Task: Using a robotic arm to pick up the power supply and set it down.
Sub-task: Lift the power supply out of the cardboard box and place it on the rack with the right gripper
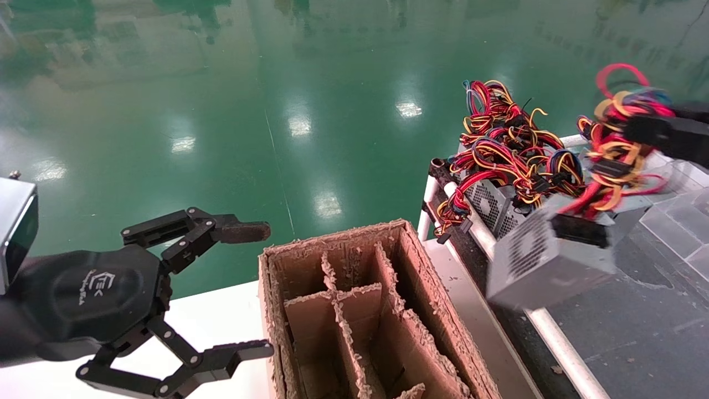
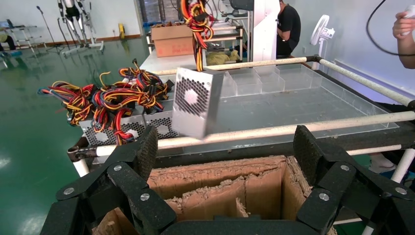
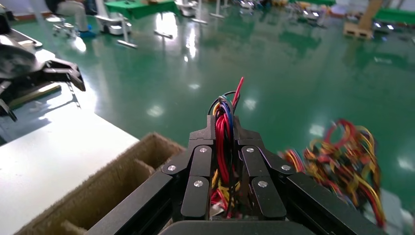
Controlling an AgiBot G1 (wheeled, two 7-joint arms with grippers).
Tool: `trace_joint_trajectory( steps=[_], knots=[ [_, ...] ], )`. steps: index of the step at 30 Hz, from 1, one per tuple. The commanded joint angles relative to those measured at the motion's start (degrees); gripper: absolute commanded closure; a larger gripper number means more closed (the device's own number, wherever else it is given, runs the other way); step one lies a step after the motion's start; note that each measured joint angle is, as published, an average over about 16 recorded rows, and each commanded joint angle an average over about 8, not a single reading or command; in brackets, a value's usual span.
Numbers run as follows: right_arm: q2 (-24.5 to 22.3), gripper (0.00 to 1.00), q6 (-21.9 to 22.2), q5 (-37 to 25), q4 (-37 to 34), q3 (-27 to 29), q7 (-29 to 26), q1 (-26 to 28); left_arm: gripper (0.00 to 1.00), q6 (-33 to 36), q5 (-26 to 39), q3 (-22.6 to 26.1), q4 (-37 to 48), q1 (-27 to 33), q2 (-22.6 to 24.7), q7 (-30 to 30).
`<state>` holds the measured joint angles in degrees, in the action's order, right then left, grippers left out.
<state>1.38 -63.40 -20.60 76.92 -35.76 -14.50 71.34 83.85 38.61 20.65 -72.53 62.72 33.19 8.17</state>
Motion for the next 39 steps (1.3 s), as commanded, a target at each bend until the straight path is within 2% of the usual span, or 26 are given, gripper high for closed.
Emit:
trace_joint_trajectory(
  steps=[1,8,16,22,27,39],
  knots=[
    [-2.55,1.0,-0.25,2.25,-0.18,-0.51,1.22,-1.74,0.0,0.0,0.0,0.0,0.0,0.0,0.0,0.0],
    [-10.17,1.0,1.61,8.63,-1.22,-7.58,6.42,-3.67,0.0,0.0,0.0,0.01,0.0,0.0,0.0,0.0],
    [-15.2,1.0,4.39,19.63,-1.13,-19.93,15.09,-0.95,0.0,0.0,-0.01,0.01,0.0,0.0,0.0,-0.01],
    [-16.48,1.0,5.77,27.72,-0.42,-29.26,23.47,2.07,0.0,-0.01,-0.01,0.01,0.0,0.0,-0.01,-0.01],
    [-16.85,1.0,5.66,32.06,-0.32,-34.82,28.57,3.53,0.0,-0.01,-0.01,0.02,0.0,0.0,-0.01,-0.01],
    [-14.66,1.0,5.54,36.17,-0.43,-41.79,33.66,3.73,0.0,-0.01,-0.02,0.02,0.0,0.01,-0.01,-0.01]
  ],
)
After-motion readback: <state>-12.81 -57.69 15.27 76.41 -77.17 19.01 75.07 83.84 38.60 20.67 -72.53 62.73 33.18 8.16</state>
